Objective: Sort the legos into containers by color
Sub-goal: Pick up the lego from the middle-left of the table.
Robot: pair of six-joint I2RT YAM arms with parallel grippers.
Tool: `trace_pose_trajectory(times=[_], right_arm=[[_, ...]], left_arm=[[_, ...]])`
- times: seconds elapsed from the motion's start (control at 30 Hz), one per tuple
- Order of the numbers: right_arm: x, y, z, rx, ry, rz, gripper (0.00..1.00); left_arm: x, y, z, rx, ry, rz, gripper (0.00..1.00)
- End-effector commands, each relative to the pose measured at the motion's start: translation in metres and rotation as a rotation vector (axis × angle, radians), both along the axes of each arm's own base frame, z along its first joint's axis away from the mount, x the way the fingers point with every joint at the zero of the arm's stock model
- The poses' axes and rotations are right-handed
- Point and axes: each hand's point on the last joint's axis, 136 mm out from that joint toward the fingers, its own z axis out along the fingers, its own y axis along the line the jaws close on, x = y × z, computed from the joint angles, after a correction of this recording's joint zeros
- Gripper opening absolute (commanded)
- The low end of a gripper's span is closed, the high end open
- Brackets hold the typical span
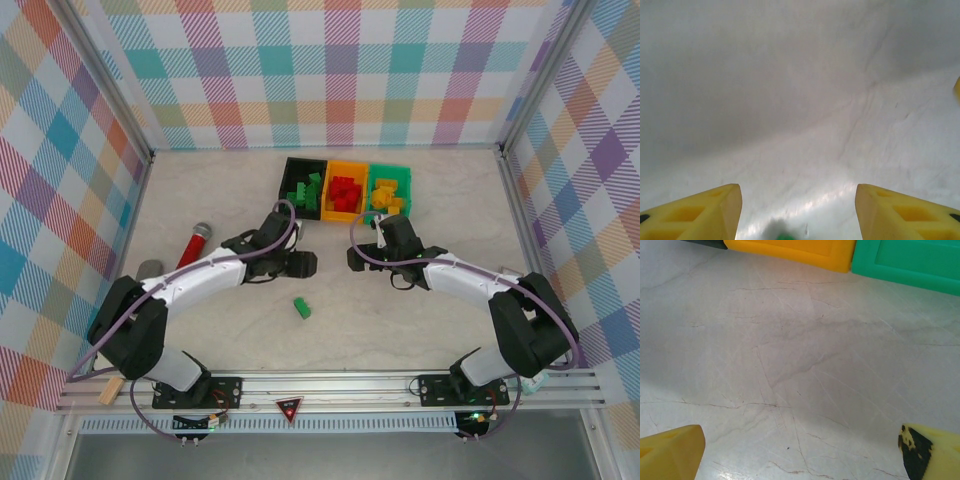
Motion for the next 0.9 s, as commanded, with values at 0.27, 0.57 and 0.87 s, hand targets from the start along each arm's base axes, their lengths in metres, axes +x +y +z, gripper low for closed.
trace_pose_trajectory(times=[0.27, 0.57, 0.87], right_arm=[[0.006, 0.006, 0.007, 0.034, -0.001, -0.002, 0.99], [0.004, 0.004, 0.008, 0.031, -0.006, -0.008, 0.99], [0.004, 0.005, 0.008, 0.038, -0.002, -0.007, 0.99]], left_arm=[[-0.064, 0.016, -0.03, 0.16, 0.201, 0.063, 0.62], [-0.073, 0.006, -0.03, 0.173, 0.273, 0.123, 0.64], [-0.08, 0.002, -0.033, 0.288, 0.29, 0.116, 0.64]])
